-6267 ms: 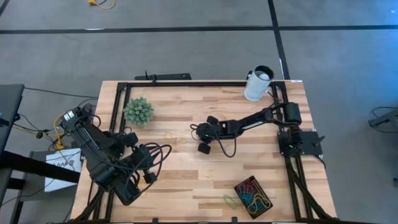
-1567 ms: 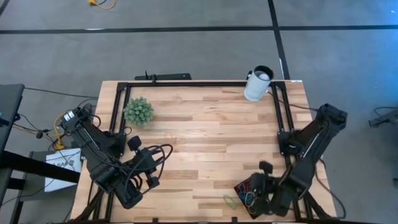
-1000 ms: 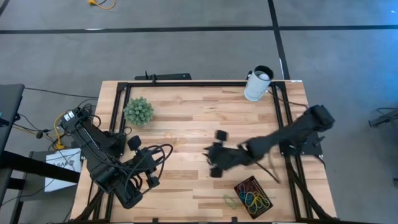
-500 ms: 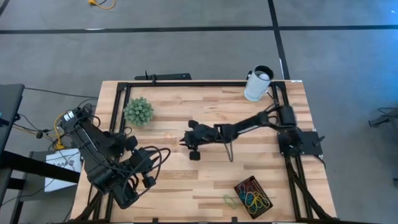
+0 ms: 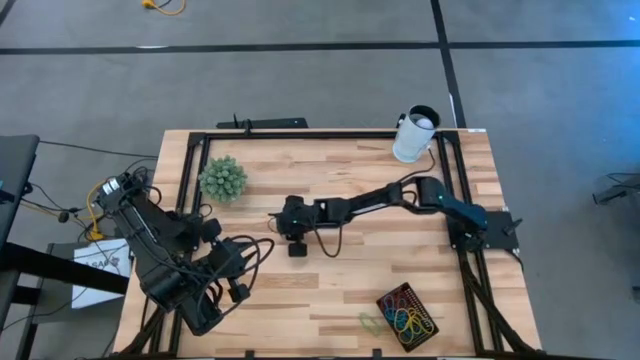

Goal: Pick and place rubber bands into bin
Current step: Put the yellow rubber band into the black basket

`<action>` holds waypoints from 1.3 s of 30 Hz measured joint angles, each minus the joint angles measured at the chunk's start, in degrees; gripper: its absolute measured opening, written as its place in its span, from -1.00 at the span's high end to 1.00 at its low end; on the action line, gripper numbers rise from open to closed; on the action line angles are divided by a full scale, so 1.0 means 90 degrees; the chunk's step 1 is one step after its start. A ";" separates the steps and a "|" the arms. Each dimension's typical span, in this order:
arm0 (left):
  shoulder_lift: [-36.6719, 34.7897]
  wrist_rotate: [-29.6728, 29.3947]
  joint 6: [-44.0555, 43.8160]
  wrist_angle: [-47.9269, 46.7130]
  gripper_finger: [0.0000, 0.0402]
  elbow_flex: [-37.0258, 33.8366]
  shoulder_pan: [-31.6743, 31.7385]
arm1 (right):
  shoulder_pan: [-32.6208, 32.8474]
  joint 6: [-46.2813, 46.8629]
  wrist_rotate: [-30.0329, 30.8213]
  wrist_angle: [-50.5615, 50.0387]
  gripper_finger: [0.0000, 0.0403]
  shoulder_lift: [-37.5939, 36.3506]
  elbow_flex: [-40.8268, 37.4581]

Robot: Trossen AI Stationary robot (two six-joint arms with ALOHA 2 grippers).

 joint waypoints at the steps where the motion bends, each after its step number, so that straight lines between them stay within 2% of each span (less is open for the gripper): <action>1: 0.0000 0.0000 0.0000 0.0004 0.58 0.0000 0.0000 | 0.0000 0.0029 0.0033 -0.0043 0.66 0.0063 0.0082; 9: 0.0000 0.0166 -0.0131 0.0027 0.58 0.0000 0.0000 | -0.0041 0.0224 0.0009 -0.0292 0.67 0.0418 0.0467; 15: 0.0000 0.0301 -0.0199 0.0050 0.58 0.0000 0.0000 | 0.0014 0.0347 0.0059 -0.0720 0.96 0.0417 0.0480; 20: 0.0000 0.0301 -0.0341 0.0048 0.58 0.0000 0.0000 | 0.0164 0.0833 0.0152 -0.0960 0.98 0.0102 0.0417; 24: 0.0000 0.0301 -0.0374 0.0048 0.58 0.0000 0.0002 | 0.0454 0.0892 0.0402 -0.1655 0.99 -0.0490 0.0354; 31: 0.0000 0.0301 -0.0497 0.0070 0.58 0.0000 0.0002 | 0.1307 0.1279 0.1287 -0.3760 1.00 -0.2353 0.0398; 34: 0.0000 0.0299 -0.0500 0.0079 0.58 0.0000 0.0000 | 0.1895 0.1837 0.1274 -0.4661 1.00 -0.3124 0.0390; 39: 0.0000 0.0296 -0.0590 0.0088 0.58 0.0000 0.0002 | 0.3108 0.3356 0.1271 -0.6049 1.00 -0.4204 0.0405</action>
